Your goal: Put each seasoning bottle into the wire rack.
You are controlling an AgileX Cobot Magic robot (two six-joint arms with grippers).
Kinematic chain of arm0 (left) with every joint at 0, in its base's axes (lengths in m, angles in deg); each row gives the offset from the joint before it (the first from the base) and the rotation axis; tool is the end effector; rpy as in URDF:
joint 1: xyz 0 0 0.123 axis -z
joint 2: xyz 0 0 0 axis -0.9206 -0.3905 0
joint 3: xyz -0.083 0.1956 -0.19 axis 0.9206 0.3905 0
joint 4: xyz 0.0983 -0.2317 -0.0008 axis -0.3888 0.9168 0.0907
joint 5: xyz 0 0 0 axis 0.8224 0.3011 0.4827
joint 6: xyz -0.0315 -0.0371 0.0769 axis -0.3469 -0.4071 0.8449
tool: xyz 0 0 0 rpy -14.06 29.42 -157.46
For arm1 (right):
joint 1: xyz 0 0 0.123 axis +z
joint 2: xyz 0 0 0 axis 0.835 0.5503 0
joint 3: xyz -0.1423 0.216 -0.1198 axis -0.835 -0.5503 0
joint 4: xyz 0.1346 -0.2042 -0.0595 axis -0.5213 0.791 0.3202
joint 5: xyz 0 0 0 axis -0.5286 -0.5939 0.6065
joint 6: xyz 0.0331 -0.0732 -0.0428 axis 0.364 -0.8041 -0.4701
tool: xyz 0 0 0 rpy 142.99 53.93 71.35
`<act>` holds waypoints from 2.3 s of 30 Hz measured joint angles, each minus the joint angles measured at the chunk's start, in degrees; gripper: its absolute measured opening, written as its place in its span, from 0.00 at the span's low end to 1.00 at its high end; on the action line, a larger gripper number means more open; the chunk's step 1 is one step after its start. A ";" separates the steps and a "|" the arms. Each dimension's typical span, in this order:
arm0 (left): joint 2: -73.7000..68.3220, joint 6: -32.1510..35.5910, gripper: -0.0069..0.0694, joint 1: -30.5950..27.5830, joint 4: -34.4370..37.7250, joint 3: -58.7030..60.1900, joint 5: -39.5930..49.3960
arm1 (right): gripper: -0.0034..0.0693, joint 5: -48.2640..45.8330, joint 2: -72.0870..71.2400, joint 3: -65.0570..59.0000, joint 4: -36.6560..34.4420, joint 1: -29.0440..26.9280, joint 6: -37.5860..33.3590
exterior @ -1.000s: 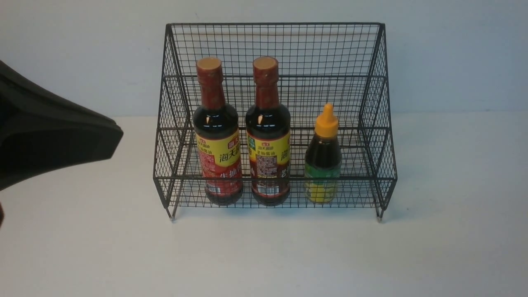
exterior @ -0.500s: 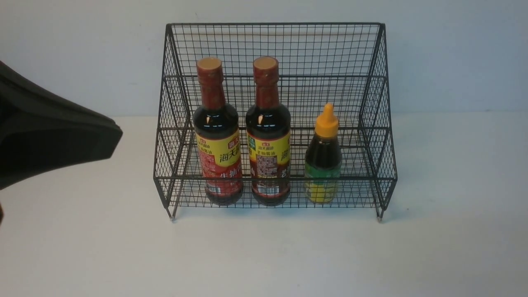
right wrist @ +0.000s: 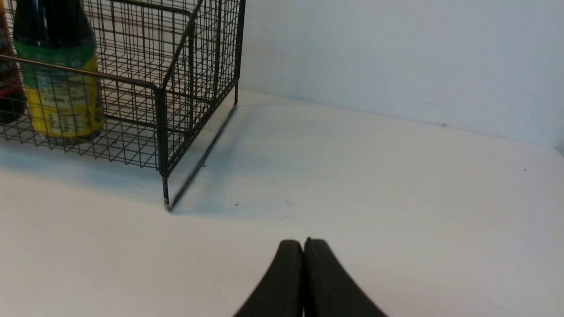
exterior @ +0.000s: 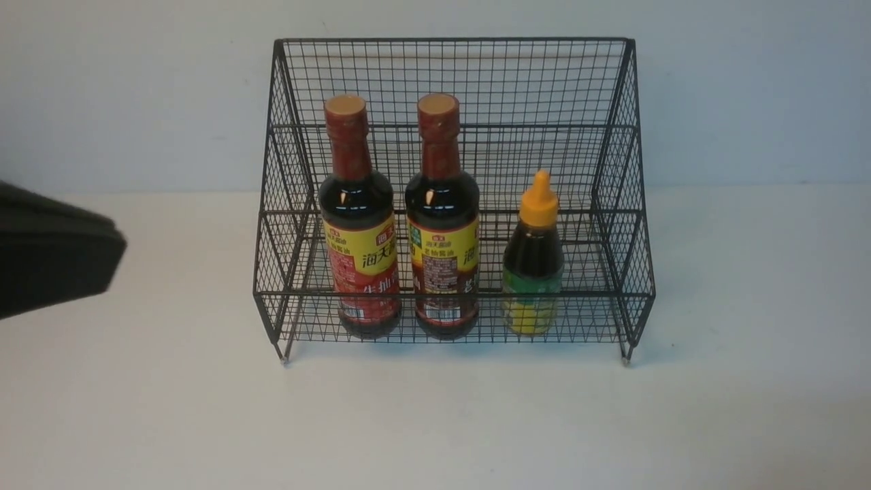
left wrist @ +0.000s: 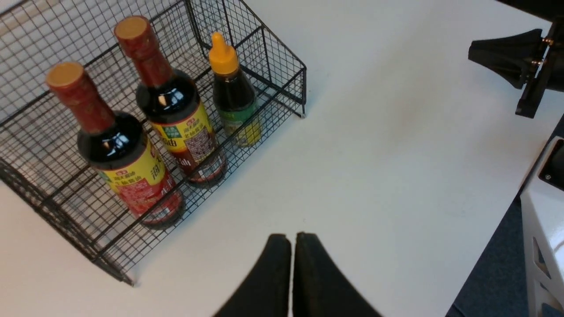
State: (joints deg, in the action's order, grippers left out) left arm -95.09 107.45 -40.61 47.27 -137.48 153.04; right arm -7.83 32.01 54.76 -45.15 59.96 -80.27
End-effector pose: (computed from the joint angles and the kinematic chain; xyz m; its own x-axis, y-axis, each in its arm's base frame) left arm 0.0665 -0.0634 0.4716 -0.3344 0.4224 -0.8425 0.7481 0.6627 0.0354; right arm 0.0528 0.0061 0.1729 -0.2626 -0.1577 -0.9519 -0.1279 0.9835 -0.1277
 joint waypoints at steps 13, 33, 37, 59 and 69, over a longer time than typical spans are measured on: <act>23.89 -13.32 0.08 0.00 -7.18 23.69 -4.32 | 0.03 -0.29 0.00 0.04 0.38 0.00 0.00; 43.29 -14.39 0.08 0.00 1.92 57.22 -46.04 | 0.03 -0.36 0.00 0.06 0.43 -0.06 7.33; 43.29 -14.39 0.08 0.00 2.51 59.58 -51.37 | 0.03 -0.36 0.00 0.06 0.43 -0.06 7.32; 43.29 -14.10 0.08 -6.84 -15.93 71.55 -58.22 | 0.03 -0.36 0.00 0.06 0.43 -0.06 7.38; 44.51 -14.56 0.08 -23.25 -16.85 79.39 -59.54 | 0.03 -0.41 0.00 0.06 0.43 -0.06 7.38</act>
State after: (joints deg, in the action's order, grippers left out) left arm -50.58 92.89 -63.86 30.42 -58.09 93.50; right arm -8.25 32.01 54.82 -44.72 59.89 -72.89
